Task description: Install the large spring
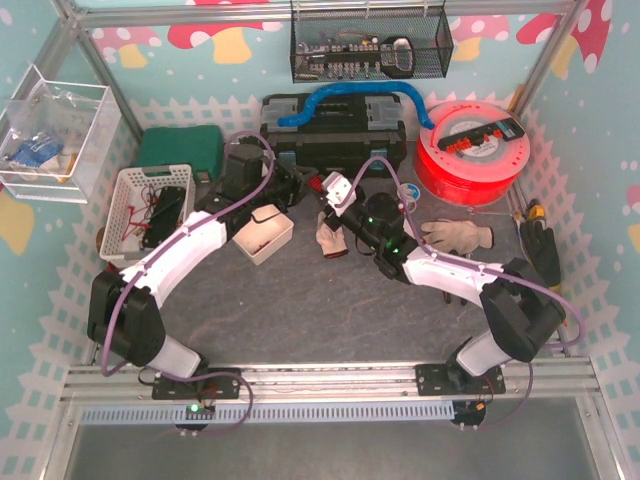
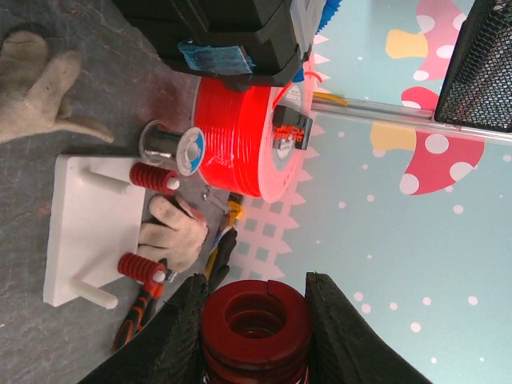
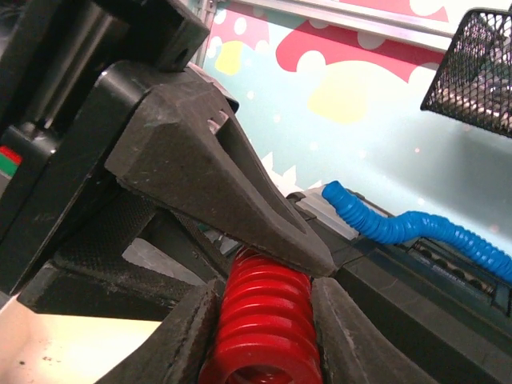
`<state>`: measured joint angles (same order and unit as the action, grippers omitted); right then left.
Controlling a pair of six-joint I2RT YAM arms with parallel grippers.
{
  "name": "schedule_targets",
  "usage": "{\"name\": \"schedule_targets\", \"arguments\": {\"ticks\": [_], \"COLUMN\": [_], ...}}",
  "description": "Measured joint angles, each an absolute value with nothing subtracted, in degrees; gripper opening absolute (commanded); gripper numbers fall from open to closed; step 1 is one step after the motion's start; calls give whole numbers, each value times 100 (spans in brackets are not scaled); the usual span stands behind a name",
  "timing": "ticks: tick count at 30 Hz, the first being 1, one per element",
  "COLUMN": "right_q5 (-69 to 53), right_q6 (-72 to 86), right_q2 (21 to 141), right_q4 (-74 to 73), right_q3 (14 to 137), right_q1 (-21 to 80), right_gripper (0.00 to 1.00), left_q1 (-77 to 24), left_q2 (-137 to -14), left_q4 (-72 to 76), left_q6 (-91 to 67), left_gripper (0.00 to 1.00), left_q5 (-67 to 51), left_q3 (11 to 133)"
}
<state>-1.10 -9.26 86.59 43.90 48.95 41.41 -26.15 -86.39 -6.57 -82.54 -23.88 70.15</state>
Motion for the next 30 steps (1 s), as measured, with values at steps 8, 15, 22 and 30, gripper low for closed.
{"name": "schedule_targets", "arguments": {"ticks": [8, 15, 22, 30], "right_q5": [-91, 154, 423, 333], "right_q6": [-915, -746, -91, 1160], "right_q2": [8672, 8217, 7395, 7234], "right_q4": [4381, 3555, 1514, -1557], "right_q3": [4915, 4744, 4869, 5883], "right_q1": [4152, 4167, 4056, 3260], "right_gripper": [0, 0, 0, 0], "left_q1": [-2530, -2104, -1581, -987], "left_q2": [-8639, -8475, -8051, -7699], "left_q4": [-639, -486, -510, -777], "left_q6": [-8254, -8099, -7393, -6060], "left_gripper": [45, 75, 99, 99], "left_q5": [-2506, -2377, -1920, -1372], "left_q3": [6995, 6510, 5793, 5739]}}
